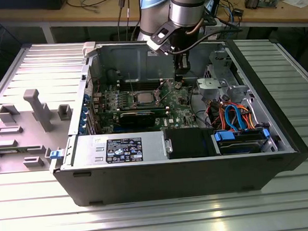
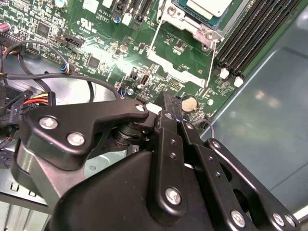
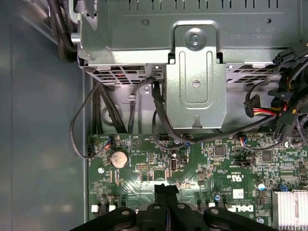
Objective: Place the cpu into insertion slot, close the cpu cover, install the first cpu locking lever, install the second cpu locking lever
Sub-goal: 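Close the cpu cover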
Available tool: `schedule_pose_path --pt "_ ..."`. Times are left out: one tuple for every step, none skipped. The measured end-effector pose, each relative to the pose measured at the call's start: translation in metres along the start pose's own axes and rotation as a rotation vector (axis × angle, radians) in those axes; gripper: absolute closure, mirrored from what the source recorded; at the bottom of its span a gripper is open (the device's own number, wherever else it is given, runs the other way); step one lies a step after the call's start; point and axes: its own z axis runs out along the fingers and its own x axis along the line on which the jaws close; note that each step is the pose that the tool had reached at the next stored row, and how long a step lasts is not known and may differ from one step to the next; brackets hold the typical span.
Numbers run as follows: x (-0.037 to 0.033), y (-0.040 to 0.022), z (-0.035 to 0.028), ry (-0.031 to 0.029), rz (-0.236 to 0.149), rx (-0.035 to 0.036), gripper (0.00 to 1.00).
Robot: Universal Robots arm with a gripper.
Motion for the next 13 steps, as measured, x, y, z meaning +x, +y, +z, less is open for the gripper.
schedule_pose_path --pt "0.0 0.0001 0.0008 0.0001 0.0 0.0 0.89" --pt "0.0 0.0002 0.0024 -0.0001 0.0 0.0001 0.89" --pt "0.0 0.0002 0.0024 -0.0003 0.0 0.0001 0.89" --pt "0.0 0.0002 0.0024 -0.0003 0.0 0.0001 0.89" --pt "0.0 0.0002 0.0026 -0.0001 0.0 0.0 0.89" --pt "0.0 0.0002 0.0027 0.0 0.0 0.0 0.89" --pt "0.0 0.0002 0.0027 0.0 0.0 0.0 0.89" --pt "0.0 0.0002 0.0027 -0.0001 0.0 0.0 0.89" --pt "0.0 0.0001 0.0028 -0.0001 0.0 0.0001 0.89" --pt "0.0 0.0002 0.0028 0.0 0.0 0.0 0.89" --pt "0.0 0.0002 0.0028 -0.0001 0.0 0.0 0.89" --pt "0.0 0.0002 0.0028 -0.0001 0.0 0.0 0.89" --pt "0.0 0.0002 0.0028 -0.0001 0.0 0.0 0.89"
